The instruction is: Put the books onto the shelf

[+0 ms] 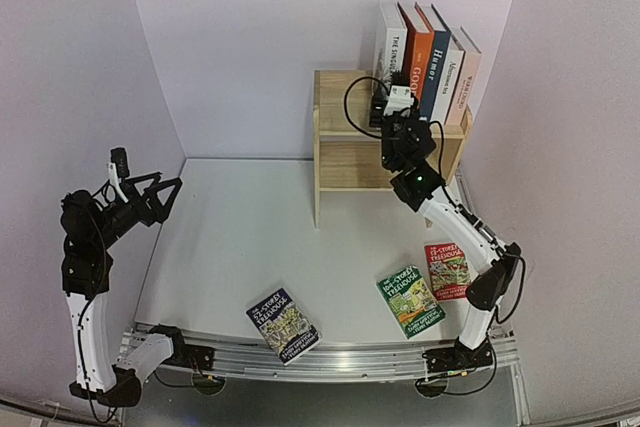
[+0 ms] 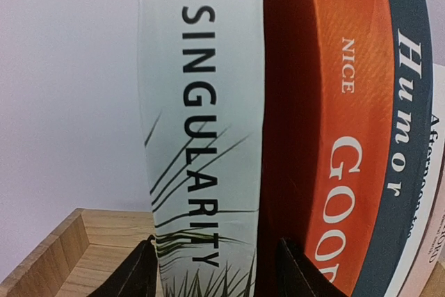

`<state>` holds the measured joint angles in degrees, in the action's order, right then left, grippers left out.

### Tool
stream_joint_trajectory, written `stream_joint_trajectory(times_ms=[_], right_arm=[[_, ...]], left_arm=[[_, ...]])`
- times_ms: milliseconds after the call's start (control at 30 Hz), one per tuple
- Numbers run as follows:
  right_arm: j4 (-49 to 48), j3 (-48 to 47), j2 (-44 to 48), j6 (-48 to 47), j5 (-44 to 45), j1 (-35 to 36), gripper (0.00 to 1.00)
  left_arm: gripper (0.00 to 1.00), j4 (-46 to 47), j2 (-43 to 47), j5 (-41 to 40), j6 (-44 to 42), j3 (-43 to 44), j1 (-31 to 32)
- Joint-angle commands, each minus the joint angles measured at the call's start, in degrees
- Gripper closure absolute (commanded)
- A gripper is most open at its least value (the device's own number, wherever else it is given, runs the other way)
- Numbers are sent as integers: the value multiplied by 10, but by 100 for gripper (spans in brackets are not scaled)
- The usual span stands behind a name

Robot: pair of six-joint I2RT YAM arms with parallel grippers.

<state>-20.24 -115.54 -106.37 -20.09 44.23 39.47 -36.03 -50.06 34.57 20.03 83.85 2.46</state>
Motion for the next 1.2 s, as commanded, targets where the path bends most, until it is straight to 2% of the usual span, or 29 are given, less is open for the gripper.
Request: stream_joint_trajectory(times_ms=[0, 433, 567, 700, 833, 933, 1033, 1167], right_arm=[[-2, 11, 50, 13, -2, 17, 44], [-2, 120, 153, 15, 56, 84, 41], [37, 119, 176, 6, 46, 106, 47], [161, 61, 146, 39, -61, 112, 48], [181, 45, 115, 43, -54, 112, 47], [201, 88, 138, 79, -106, 112, 46], [278, 138, 169, 168, -187, 112, 45], [401, 173, 177, 299, -318, 120, 42]], left_arm=[[0, 4, -2, 15, 10, -4, 0], [0, -1, 3, 13, 7, -7, 0], [0, 2, 5, 13, 10, -14, 0], [0, 8, 2, 15, 14, -19, 0], [0, 10, -1, 16, 15, -23, 0], [0, -1, 5, 26, -3, -35, 0], [0, -62, 4, 37, -57, -55, 0], [0, -152, 7, 43, -179, -112, 0]])
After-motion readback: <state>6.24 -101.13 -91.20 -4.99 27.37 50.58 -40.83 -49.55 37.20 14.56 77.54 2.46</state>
